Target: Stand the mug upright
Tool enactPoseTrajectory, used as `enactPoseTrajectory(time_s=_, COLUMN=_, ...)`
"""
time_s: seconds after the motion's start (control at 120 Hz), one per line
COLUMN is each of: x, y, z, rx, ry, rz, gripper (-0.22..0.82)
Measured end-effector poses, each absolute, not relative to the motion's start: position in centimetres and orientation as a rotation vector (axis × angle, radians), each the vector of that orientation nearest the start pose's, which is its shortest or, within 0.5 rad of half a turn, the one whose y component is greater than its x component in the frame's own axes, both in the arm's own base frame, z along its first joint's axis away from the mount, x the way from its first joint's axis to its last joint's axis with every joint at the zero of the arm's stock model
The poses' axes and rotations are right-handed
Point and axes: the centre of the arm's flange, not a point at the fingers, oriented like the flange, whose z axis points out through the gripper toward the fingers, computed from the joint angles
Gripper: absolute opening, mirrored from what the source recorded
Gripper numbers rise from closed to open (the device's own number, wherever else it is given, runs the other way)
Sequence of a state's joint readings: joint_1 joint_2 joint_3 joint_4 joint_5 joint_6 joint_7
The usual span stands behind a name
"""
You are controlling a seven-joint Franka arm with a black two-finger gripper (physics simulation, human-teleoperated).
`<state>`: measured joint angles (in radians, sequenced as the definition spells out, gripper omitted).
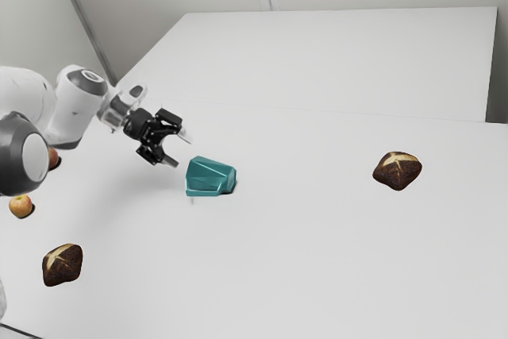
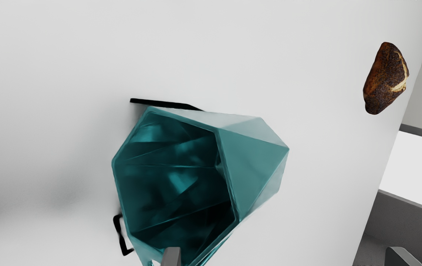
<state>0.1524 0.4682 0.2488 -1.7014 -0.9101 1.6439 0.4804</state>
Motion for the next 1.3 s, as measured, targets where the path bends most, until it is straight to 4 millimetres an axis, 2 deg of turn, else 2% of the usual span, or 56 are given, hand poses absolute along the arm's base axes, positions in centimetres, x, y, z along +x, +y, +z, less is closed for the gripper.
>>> enactPoseTrajectory(time_s=0.233, x=61.4, y=15.9, z=28.9, rx=2.144, ry=0.160, rz=0.014, gripper=0.60)
enactPoseTrajectory(time_s=0.458, x=61.0, y=14.7, z=26.4, rx=2.048, ry=0.109, rz=0.100, gripper=0.60)
enactPoseTrajectory(time_s=0.567, x=60.9, y=14.2, z=26.0, rx=2.018, ry=0.087, rz=0.139, gripper=0.60)
enactPoseTrajectory(time_s=0.633, x=60.7, y=14.1, z=25.7, rx=2.006, ry=0.078, rz=0.158, gripper=0.52)
enactPoseTrajectory(time_s=0.792, x=60.4, y=14.0, z=25.5, rx=1.995, ry=0.052, rz=0.196, gripper=0.14)
enactPoseTrajectory(time_s=0.892, x=60.4, y=14.0, z=25.4, rx=1.991, ry=0.038, rz=0.213, gripper=0.00)
enactPoseTrajectory(time_s=0.992, x=60.4, y=13.9, z=25.4, rx=1.989, ry=0.023, rz=0.224, gripper=-0.08)
enactPoseTrajectory(time_s=1.192, x=60.2, y=13.8, z=25.3, rx=1.991, ry=0.006, rz=0.238, gripper=-0.14)
enactPoseTrajectory(time_s=1.3, x=60.8, y=13.0, z=27.4, rx=1.984, ry=-0.036, rz=0.273, gripper=-0.16)
